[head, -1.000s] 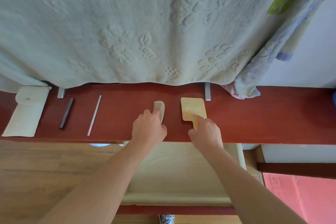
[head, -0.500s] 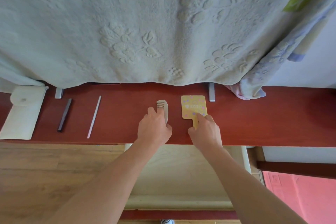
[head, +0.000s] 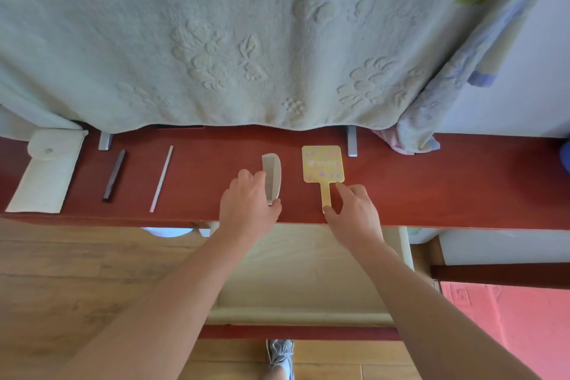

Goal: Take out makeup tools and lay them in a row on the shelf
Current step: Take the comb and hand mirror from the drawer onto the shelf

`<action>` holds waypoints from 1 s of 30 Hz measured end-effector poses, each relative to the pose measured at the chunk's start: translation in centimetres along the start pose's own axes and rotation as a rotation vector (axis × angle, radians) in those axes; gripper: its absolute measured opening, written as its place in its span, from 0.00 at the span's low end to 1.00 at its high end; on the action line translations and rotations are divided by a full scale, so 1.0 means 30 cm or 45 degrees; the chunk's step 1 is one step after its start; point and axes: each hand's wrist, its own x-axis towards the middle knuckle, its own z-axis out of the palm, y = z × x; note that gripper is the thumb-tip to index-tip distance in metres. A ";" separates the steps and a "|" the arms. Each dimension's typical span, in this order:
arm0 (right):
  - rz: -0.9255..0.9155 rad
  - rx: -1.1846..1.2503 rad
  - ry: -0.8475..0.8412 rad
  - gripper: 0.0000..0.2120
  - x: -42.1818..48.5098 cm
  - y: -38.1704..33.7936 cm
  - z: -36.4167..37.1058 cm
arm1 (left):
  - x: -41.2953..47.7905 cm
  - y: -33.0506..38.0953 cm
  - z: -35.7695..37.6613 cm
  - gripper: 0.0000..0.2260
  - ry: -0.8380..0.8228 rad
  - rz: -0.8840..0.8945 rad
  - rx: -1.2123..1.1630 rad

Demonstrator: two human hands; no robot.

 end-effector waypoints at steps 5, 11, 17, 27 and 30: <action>-0.059 -0.061 -0.029 0.28 -0.141 0.075 -0.041 | -0.141 -0.003 -0.021 0.23 0.093 0.098 0.069; -0.198 -0.218 -0.078 0.27 -0.352 0.161 -0.052 | -0.386 -0.007 -0.001 0.27 0.041 0.211 0.043; -0.256 -0.313 -0.157 0.27 -0.531 0.288 -0.020 | -0.628 -0.059 0.050 0.30 -0.082 0.276 0.085; -0.225 -0.327 -0.214 0.27 -0.652 0.414 0.083 | -0.784 -0.135 0.144 0.29 -0.192 0.222 0.163; -0.273 -0.361 -0.159 0.22 -0.663 0.435 0.104 | -0.792 -0.148 0.167 0.24 -0.173 0.189 0.192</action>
